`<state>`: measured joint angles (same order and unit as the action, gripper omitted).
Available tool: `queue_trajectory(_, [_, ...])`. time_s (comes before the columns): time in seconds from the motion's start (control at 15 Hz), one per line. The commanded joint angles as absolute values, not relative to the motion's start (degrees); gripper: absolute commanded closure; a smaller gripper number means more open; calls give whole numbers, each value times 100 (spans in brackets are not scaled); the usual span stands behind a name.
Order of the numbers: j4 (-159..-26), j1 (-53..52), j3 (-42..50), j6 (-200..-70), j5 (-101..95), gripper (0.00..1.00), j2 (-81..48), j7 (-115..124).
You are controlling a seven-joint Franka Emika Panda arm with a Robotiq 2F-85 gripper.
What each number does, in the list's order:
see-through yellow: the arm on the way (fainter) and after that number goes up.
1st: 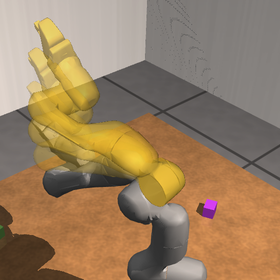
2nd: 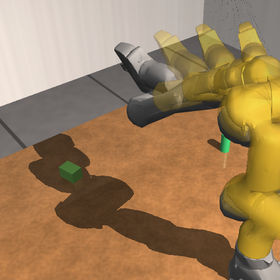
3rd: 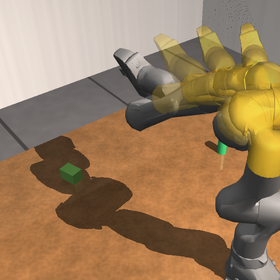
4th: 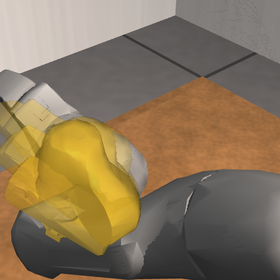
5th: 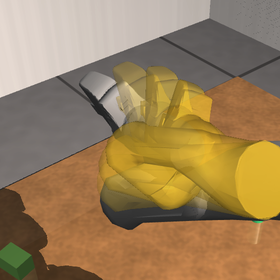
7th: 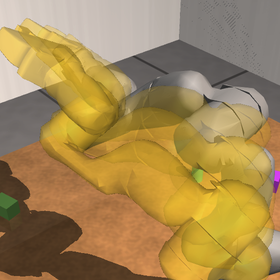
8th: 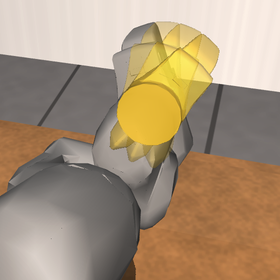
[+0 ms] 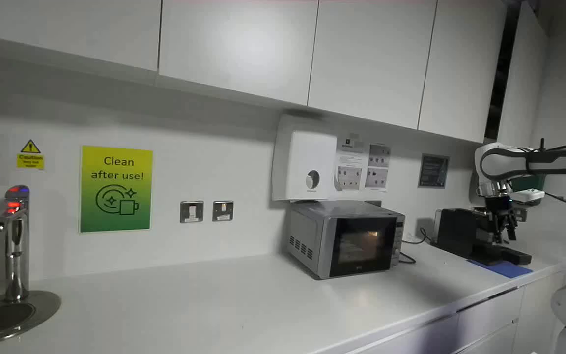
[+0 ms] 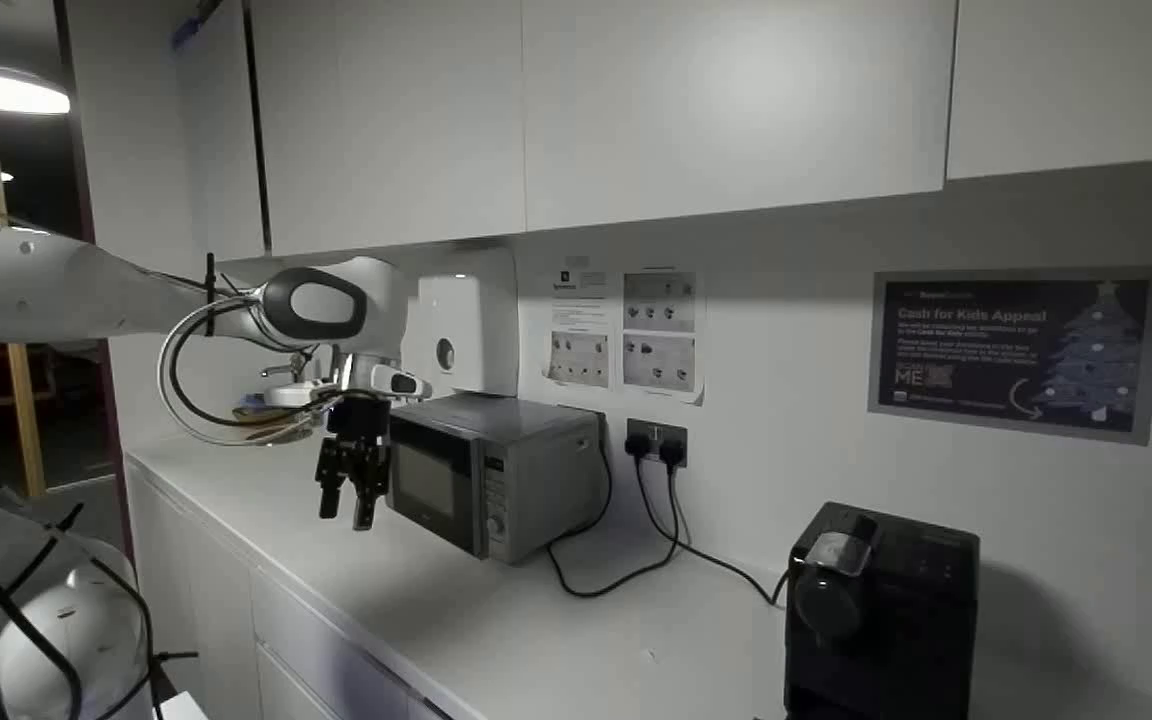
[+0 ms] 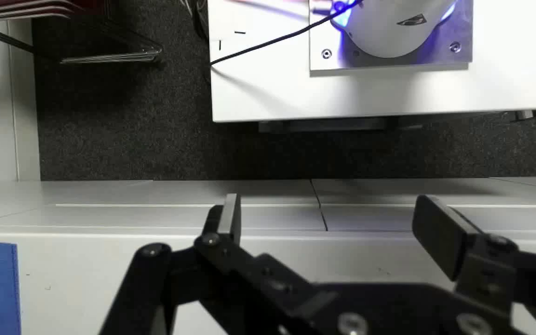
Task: Pull open the microwave door fully
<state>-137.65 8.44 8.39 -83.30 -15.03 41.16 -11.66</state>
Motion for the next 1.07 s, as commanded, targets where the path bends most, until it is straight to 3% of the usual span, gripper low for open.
queue_trajectory(0.0, [-13753,726,921,-8303,-1543,0,4122,-1106])
queue_trajectory(0.47, [-13753,726,921,-8303,-1542,0,4122,-1106])
queue_trajectory(1.0, [-13655,1005,371,-8992,-1849,0,3831,1101])
